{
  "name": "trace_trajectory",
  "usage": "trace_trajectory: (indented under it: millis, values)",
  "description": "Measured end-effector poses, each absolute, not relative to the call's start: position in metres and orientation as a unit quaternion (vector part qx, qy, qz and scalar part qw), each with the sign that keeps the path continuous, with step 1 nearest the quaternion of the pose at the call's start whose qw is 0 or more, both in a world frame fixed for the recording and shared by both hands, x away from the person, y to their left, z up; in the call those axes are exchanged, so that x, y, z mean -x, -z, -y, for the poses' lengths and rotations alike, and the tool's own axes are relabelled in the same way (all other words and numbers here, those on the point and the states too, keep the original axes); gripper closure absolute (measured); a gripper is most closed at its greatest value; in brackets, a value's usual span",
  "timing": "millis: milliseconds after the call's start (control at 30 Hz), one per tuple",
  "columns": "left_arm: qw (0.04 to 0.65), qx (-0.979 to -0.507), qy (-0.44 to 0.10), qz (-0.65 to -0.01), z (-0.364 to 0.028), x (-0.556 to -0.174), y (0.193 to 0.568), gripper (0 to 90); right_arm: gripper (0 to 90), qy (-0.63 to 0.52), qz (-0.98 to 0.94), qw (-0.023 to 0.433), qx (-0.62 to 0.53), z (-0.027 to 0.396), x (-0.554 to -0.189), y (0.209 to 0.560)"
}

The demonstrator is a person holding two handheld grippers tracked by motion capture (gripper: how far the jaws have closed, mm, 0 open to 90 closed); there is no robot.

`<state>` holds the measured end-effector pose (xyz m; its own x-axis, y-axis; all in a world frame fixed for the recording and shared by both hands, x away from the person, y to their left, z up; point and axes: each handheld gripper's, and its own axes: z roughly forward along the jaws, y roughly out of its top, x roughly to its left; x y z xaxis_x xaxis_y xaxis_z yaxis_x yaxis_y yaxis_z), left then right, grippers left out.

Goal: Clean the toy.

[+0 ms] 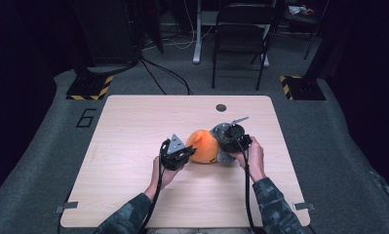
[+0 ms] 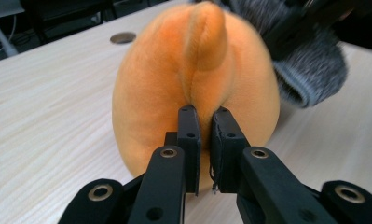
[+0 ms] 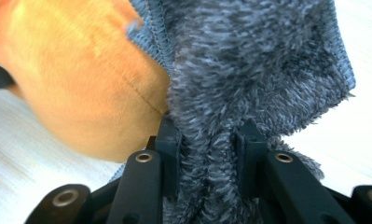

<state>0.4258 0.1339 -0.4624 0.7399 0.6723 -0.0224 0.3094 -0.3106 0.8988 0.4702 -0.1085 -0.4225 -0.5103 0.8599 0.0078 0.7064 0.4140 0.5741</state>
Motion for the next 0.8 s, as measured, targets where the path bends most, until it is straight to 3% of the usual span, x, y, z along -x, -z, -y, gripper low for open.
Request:
trace_trajectory:
  millis: [467, 800]
  values:
    - [0.497, -0.794, -0.187, -0.297, -0.126, -0.422, 0.465, 82.1, 68.0, -0.359, -0.819, 0.148, -0.423, 0.092, -0.450, 0.390]
    - [0.496, -0.794, -0.184, -0.300, -0.127, -0.424, 0.468, 81.9, 68.0, -0.328, -0.824, 0.137, -0.441, 0.096, -0.460, 0.409]
